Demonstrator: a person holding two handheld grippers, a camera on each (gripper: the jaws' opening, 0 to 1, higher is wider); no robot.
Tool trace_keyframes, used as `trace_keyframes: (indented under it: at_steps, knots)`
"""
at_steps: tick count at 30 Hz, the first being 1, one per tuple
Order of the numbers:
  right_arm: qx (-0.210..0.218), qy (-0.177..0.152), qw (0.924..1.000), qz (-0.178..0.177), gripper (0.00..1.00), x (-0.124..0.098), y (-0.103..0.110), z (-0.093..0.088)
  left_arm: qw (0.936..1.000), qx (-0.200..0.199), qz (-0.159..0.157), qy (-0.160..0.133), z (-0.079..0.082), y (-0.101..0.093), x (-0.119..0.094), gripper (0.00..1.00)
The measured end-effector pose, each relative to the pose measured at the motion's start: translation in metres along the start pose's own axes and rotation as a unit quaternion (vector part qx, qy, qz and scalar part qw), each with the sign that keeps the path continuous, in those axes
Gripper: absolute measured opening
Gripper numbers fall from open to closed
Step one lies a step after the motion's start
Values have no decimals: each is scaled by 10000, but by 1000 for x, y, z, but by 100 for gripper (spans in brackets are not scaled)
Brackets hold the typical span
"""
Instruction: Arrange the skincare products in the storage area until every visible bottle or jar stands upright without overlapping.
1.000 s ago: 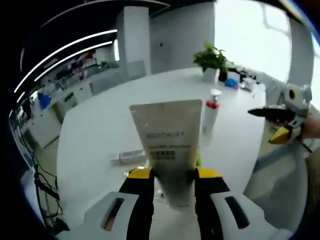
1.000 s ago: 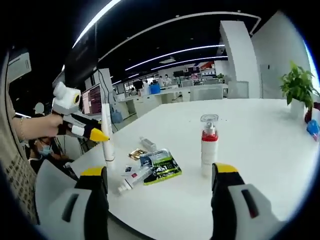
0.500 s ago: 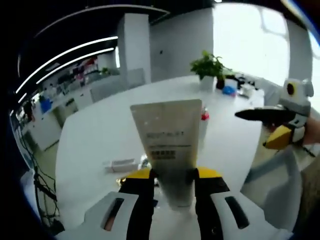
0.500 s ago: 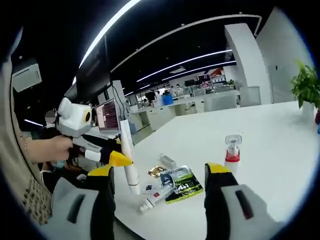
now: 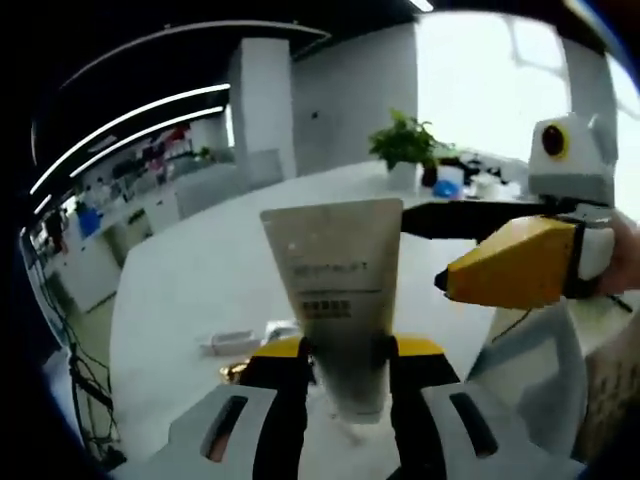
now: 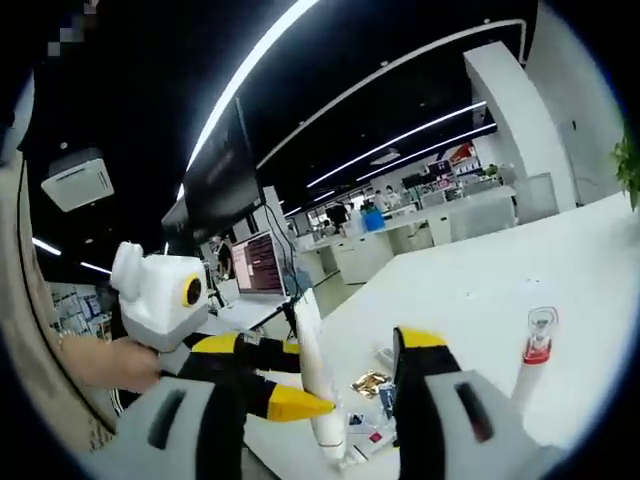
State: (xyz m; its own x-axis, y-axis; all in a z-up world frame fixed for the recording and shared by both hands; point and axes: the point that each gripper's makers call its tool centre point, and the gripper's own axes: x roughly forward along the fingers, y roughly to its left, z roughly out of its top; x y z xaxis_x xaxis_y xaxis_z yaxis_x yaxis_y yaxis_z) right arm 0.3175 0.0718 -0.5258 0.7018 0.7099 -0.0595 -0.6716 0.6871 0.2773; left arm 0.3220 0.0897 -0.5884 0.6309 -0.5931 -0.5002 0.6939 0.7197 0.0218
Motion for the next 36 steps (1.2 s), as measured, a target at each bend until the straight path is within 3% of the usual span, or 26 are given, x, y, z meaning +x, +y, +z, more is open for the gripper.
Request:
trace_keyframes:
  at_steps: [1, 6, 9, 12, 14, 16, 24, 30, 36]
  knots:
    - [-125, 99, 9998, 72, 49, 4, 5, -2, 10000, 56, -35, 5, 1, -5, 0, 27]
    - [-337, 261, 9990, 132, 47, 6, 14, -8, 9997, 235, -30, -10, 4, -12, -2, 27]
    - [-306, 298, 9991, 81, 44, 5, 12, -10, 9996, 277, -21, -6, 5, -14, -3, 27]
    - [-300, 469, 9983, -172, 34, 2, 2, -14, 9995, 318, -21, -8, 5, -18, -4, 27]
    - [-205, 514, 9983, -169, 27, 1, 0, -16, 9994, 336, -39, -4, 5, -21, -4, 28]
    - [-100, 533, 9984, -164, 27, -1, 0, -16, 9991, 413, -77, 17, 6, -26, -3, 28]
    - [-123, 699, 9972, -215, 12, -8, 0, -21, 9984, 541, -128, 42, 7, -35, -3, 28]
    - [-72, 631, 9979, -97, 8, -19, -1, -18, 9984, 445, -331, -52, 10, -45, -6, 28]
    - [-347, 702, 9963, 363, 7, -31, 2, -12, 9936, 531, -983, -162, 14, -58, -11, 27]
